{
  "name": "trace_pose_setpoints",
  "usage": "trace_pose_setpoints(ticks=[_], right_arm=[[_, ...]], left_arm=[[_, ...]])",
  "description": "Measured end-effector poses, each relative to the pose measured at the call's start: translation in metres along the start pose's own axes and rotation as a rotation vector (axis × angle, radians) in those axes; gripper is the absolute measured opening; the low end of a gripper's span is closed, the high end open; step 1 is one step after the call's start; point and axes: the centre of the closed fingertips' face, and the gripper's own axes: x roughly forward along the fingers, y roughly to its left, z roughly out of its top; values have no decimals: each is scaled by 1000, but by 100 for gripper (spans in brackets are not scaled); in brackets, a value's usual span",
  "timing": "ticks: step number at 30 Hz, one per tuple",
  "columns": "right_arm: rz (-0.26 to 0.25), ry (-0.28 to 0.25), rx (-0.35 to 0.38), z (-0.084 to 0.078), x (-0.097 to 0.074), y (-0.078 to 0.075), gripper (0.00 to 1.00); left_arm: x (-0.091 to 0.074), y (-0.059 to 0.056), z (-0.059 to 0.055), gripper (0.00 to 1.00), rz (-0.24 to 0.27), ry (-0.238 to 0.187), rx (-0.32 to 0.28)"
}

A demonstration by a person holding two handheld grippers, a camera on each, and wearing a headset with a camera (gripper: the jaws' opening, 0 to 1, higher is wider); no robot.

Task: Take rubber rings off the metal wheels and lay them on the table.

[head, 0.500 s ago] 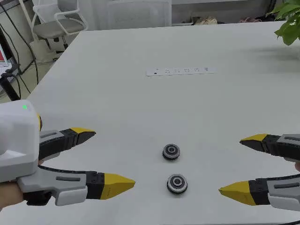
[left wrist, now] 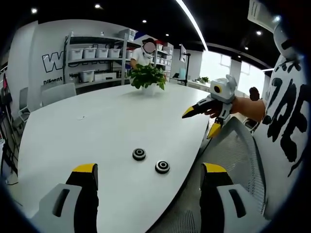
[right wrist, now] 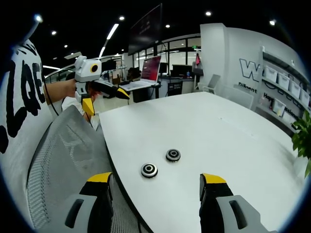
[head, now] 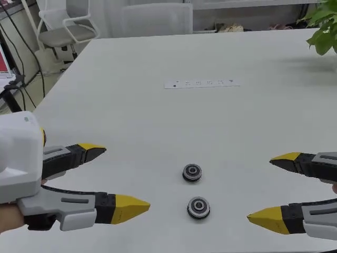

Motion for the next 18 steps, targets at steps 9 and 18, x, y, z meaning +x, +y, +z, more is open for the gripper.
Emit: trace_pose_setpoints(ticks=[9,18], right_arm=[[-5,15,-12,-1,-1,2,69],[-14,-3,1,1,-3,3,69]], left_arm=[[-7,-2,-1,85,10,-1,0],[-11,-5,-3,84,17,-2,-3]])
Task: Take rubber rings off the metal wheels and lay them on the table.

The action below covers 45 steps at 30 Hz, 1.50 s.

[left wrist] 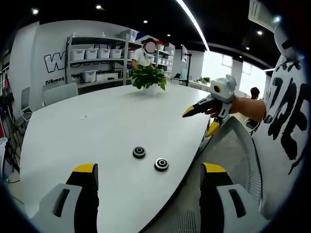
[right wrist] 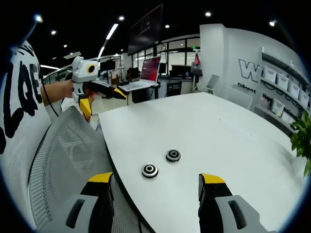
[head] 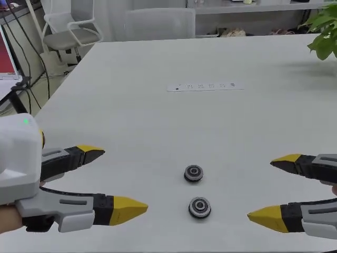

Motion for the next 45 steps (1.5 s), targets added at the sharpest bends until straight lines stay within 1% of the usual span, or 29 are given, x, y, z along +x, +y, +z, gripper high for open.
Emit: trace_pose_setpoints(ticks=[5,12,17,22,30,33,37,45], right_arm=[[-10,-31,11,4,-3,2,68],[-4,-42,15,6,-4,6,68],[6,-61,18,9,-5,11,68],[10,-52,11,8,-4,12,69],[21,-58,17,8,-3,13,69],[39,-80,39,10,-4,14,66],[40,-90,43,11,-5,13,65],[43,-85,27,9,-9,13,65]], left_arm=[[-3,-3,-1,84,1,2,3],[-6,-5,-2,84,4,3,6],[-9,-6,-3,84,9,0,1],[-10,-8,-5,84,9,0,-3],[-9,-10,-8,84,10,4,-12],[-8,-9,-9,84,11,6,-15],[-4,-11,-8,84,8,7,-15],[2,-16,-5,84,-1,5,-9]])
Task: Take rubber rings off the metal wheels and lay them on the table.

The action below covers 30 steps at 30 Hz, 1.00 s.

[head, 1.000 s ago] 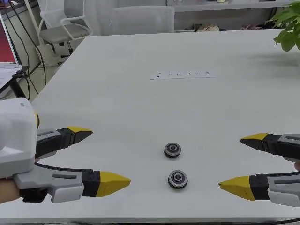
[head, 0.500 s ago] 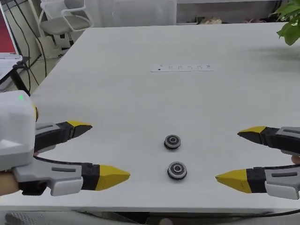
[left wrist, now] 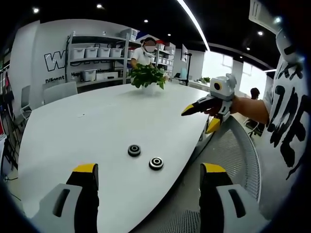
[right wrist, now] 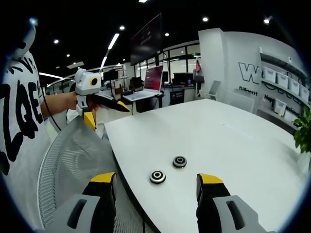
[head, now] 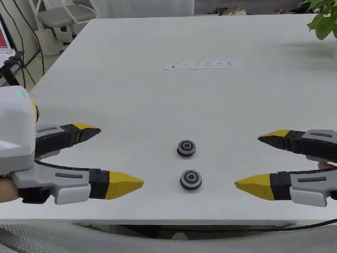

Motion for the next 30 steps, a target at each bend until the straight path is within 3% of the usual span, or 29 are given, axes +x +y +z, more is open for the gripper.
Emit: trace_pose_setpoints(ticks=[14,30], right_arm=[[9,-17,-12,0,-5,1,64],[6,-17,-18,-3,2,0,65]], left_arm=[[5,-9,4,84,-13,9,26],[7,-6,6,83,-16,12,50]])
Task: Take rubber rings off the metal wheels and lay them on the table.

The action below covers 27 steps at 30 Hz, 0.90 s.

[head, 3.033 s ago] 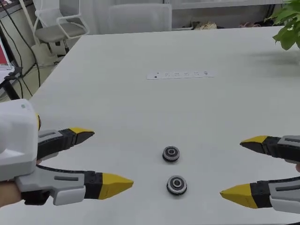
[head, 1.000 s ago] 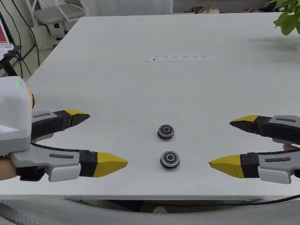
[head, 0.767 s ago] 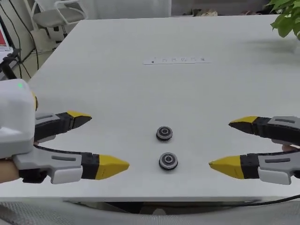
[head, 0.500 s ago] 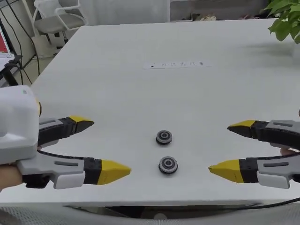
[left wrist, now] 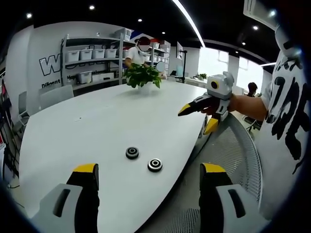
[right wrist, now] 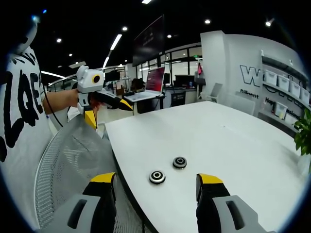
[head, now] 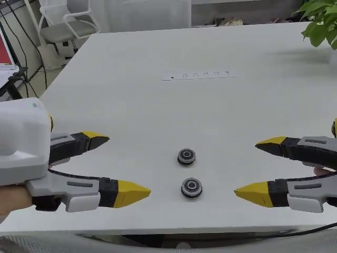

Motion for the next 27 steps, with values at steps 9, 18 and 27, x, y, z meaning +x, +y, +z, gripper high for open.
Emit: trace_pose_setpoints(ticks=[9,18,27], right_arm=[[7,14,-2,-5,10,1,65],[12,23,5,-9,15,-2,65],[19,24,21,-13,20,-7,63]], left_arm=[[5,1,-2,83,-11,0,7],[13,0,-4,82,-33,11,20],[20,0,-7,81,-54,26,26]])
